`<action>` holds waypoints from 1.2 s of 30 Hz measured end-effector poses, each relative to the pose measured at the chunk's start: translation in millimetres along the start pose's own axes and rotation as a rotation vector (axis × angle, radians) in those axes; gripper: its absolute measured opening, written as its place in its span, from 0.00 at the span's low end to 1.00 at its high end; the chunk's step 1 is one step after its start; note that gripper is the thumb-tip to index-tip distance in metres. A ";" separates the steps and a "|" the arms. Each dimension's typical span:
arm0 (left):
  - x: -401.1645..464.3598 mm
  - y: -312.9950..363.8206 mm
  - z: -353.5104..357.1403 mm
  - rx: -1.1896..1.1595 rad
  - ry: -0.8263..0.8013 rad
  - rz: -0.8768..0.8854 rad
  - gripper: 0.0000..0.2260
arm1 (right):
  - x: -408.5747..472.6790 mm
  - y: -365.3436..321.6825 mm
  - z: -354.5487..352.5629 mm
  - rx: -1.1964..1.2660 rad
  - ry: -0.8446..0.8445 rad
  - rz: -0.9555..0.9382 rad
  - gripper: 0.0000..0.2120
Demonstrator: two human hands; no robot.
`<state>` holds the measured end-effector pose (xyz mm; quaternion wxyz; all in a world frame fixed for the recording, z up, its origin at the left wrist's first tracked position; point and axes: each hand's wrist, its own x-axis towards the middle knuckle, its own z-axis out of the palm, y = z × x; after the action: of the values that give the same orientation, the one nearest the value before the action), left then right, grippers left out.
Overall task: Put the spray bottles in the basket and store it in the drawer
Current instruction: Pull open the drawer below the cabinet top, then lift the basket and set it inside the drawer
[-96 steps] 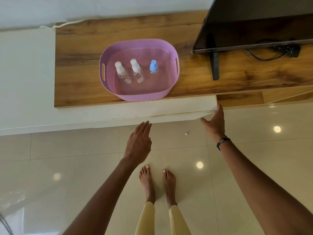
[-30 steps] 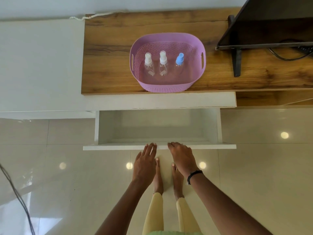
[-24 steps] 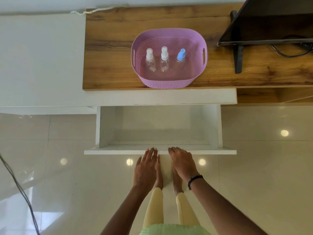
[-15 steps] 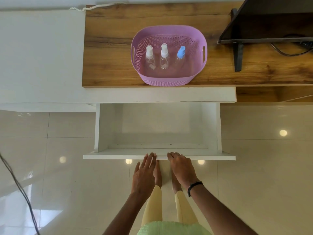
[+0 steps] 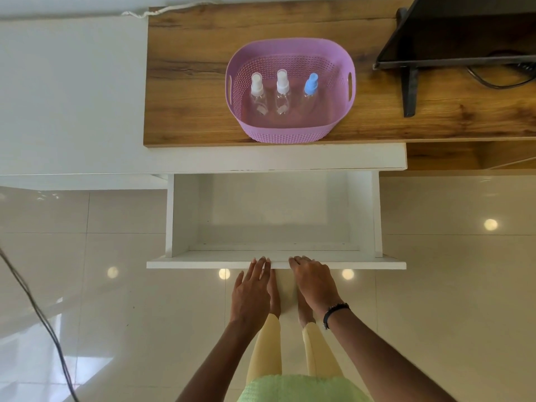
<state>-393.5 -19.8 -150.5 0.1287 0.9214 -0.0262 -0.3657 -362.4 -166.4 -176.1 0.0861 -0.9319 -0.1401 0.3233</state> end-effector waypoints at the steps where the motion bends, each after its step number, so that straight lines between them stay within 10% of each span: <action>1: 0.3 -0.1 -0.1 0.000 0.003 -0.002 0.27 | -0.1 0.1 0.1 0.001 0.005 -0.004 0.10; 17: 4.4 -3.1 -8.0 0.016 0.021 0.018 0.25 | 0.6 4.6 -11.0 -0.022 0.083 -0.066 0.08; 29: 88.9 -5.0 -151.8 -0.524 0.567 0.013 0.23 | 58.2 63.7 -171.7 0.517 0.811 0.165 0.14; 36: 139.5 2.9 -253.7 -0.853 0.632 -0.101 0.12 | 116.5 84.6 -250.5 0.759 0.807 0.338 0.16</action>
<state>-118.7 12.9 -65.4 0.4757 0.8526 0.2095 -0.0541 -100.5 -227.0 -70.3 0.4081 -0.8947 0.1801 -0.0208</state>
